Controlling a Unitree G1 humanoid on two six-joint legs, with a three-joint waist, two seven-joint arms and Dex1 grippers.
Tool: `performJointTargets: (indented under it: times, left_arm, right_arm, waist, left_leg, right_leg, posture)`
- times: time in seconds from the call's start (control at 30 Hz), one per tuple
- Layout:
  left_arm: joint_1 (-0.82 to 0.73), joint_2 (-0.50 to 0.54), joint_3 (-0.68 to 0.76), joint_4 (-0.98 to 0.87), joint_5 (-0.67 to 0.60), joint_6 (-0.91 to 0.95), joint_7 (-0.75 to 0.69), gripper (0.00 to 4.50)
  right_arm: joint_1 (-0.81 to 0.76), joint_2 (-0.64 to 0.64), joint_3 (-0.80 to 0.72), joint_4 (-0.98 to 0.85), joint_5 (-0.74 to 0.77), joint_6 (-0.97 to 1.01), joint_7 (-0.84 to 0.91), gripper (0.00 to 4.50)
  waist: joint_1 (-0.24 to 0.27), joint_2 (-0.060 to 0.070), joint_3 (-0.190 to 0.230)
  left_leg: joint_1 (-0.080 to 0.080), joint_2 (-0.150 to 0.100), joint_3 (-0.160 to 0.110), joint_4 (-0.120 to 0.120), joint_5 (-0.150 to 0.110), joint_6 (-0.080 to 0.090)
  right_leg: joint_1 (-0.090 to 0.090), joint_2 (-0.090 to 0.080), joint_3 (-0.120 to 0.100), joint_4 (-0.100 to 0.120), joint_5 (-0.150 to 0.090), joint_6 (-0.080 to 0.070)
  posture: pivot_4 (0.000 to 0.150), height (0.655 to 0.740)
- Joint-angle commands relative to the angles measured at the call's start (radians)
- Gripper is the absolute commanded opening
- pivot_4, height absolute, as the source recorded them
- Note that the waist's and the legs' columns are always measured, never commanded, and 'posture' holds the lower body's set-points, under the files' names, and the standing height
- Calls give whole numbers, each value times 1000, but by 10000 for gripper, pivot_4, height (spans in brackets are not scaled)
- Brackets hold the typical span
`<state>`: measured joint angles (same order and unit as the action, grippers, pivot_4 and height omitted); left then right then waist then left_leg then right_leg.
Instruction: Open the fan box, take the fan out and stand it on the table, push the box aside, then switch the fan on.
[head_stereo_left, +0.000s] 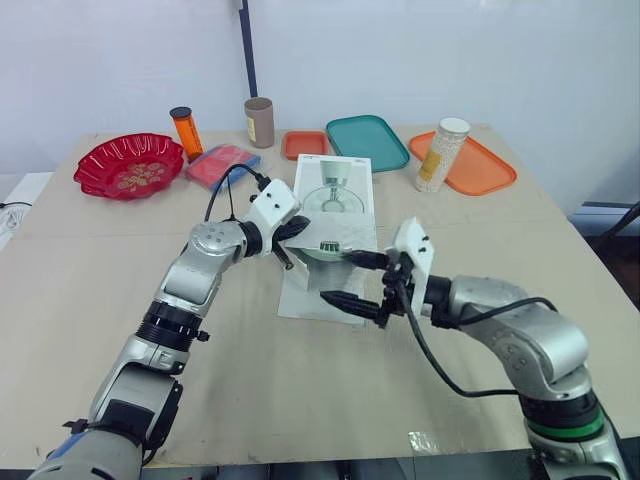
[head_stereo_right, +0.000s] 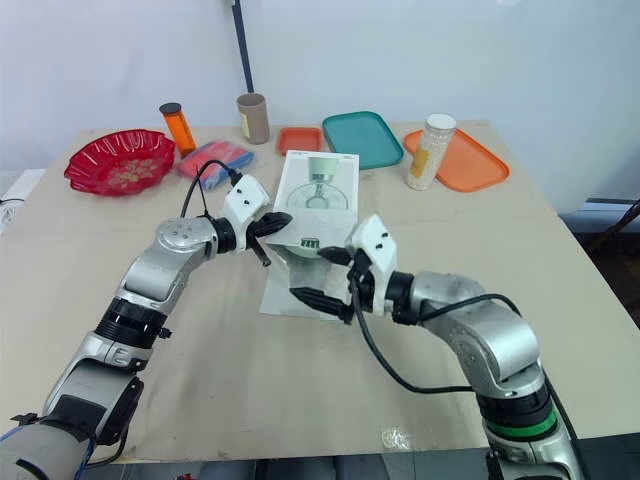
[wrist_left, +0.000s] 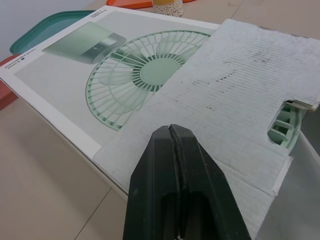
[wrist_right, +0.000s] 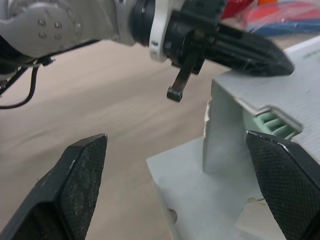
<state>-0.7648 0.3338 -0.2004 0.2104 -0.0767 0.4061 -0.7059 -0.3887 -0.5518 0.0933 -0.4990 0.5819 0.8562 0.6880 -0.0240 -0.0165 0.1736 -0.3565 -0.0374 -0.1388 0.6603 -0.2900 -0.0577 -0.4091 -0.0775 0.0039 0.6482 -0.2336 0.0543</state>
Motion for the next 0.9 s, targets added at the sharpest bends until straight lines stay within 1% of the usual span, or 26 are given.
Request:
performJointTargets:
  times: [0.03,0.17,0.2,0.27,0.33,0.37,0.4,0.43,0.47,0.5,0.53,0.6,0.73,0.8,0.9]
  left_arm:
    - [-8,0,-8,-24,7,15,-7,539]
    - [1,1,-1,-37,4,24,-3,539]
    - [4,0,-1,-39,4,25,-2,0]
    - [9,0,-1,-46,3,28,0,0]
    - [10,-3,0,-48,1,31,1,0]
    - [8,-5,0,-44,1,30,2,0]
    - [8,-7,0,-43,1,29,3,0]
    - [8,-9,-1,-43,0,29,3,0]
    - [9,-10,-1,-45,0,31,4,0]
    - [10,-10,-2,-48,0,33,3,0]
    - [11,-10,-2,-49,0,34,3,0]
    - [12,-10,-2,-52,-1,36,0,0]
    - [11,-5,-2,-51,-1,37,-7,0]
    - [11,-4,-2,-50,-1,37,-9,0]
    - [10,-4,-2,-48,0,35,-8,0]
  right_arm:
    - [-37,11,22,-25,-18,-14,-20,45000]
    - [-40,21,2,-26,-4,-11,-34,45000]
    - [-31,16,5,-33,-4,-17,-27,40979]
    - [-21,11,18,-42,-12,-21,-24,35910]
    - [-24,15,33,-44,-24,-22,-34,24775]
    - [-31,16,50,-44,-44,-33,-41,20506]
    - [-36,16,66,-45,-63,-43,-46,19495]
    - [-39,11,89,-47,-89,-59,-48,16521]
    - [-39,7,103,-49,-106,-71,-49,11565]
    - [-38,7,112,-52,-116,-74,-54,9372]
    - [-38,10,117,-54,-121,-73,-59,4844]
    - [-40,7,129,-59,-142,-79,-65,1580]
    - [-79,-16,154,-56,-201,-100,-66,1580]
    - [-116,-49,177,-58,-228,-106,-32,1580]
    - [-130,-48,215,-47,-268,-123,-34,1580]
  waist:
    - [0,0,0]
    - [0,0,0]
    - [0,0,0]
    - [0,0,0]
    - [0,0,0]
    - [0,0,0]
    - [0,0,0]
    - [0,0,0]
    - [0,0,0]
    - [0,0,0]
    - [0,0,0]
    - [0,0,0]
    - [0,0,0]
    - [0,0,0]
    - [0,0,0]
  left_leg:
    - [0,0,0,0,0,0]
    - [0,0,0,0,0,0]
    - [0,0,0,0,0,0]
    - [0,0,0,0,0,0]
    - [0,0,0,0,0,0]
    - [0,0,0,0,0,0]
    - [0,0,0,0,0,0]
    - [0,0,0,0,0,0]
    - [0,0,0,0,0,0]
    - [0,0,0,0,0,0]
    - [0,0,0,0,0,0]
    - [0,0,0,0,0,0]
    - [0,0,0,0,0,-1]
    - [0,0,0,0,0,-1]
    - [0,0,-1,0,0,-1]
  right_leg:
    - [0,0,0,0,0,0]
    - [0,0,0,0,0,0]
    - [0,0,0,0,0,0]
    - [0,0,0,0,0,0]
    - [0,0,0,0,0,0]
    - [0,0,0,0,0,0]
    - [0,0,0,0,0,0]
    - [0,0,0,0,0,0]
    - [0,0,0,0,0,0]
    - [0,0,0,0,0,0]
    - [0,0,0,0,0,0]
    - [0,0,0,0,0,0]
    - [0,0,0,0,0,0]
    - [0,0,0,0,0,0]
    - [0,0,-1,0,0,0]
  posture:
    - [1500,7400]
    - [1500,7400]
    - [1500,7400]
    - [1500,7400]
    - [1500,7400]
    - [1500,7400]
    - [1500,7400]
    - [1500,7400]
    - [1500,7400]
    - [1500,7400]
    - [1500,7400]
    - [1500,7400]
    - [1500,7400]
    - [1500,7400]
    - [1500,7400]
